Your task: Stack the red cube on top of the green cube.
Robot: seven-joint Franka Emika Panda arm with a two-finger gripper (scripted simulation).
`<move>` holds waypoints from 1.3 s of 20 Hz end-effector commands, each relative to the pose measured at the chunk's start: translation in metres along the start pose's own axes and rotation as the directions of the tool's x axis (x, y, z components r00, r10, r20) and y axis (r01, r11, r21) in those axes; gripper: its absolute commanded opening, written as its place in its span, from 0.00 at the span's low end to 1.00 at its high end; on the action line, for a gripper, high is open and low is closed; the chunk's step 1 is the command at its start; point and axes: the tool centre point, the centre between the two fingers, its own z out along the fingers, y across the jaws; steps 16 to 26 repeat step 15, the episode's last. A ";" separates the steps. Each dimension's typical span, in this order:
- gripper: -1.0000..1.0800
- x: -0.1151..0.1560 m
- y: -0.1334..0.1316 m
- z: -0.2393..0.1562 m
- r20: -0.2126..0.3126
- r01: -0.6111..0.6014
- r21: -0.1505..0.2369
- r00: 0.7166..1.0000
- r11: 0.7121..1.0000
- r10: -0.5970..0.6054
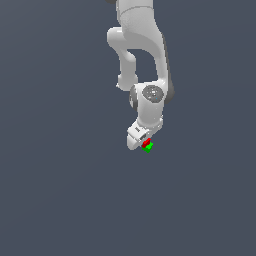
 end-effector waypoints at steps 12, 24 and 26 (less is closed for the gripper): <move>0.96 0.012 -0.010 0.003 0.000 -0.002 -0.001 1.000 1.000 0.002; 0.96 0.012 -0.010 0.003 0.000 -0.002 -0.001 1.000 1.000 0.002; 0.96 0.012 -0.010 0.003 0.000 -0.002 -0.001 1.000 1.000 0.002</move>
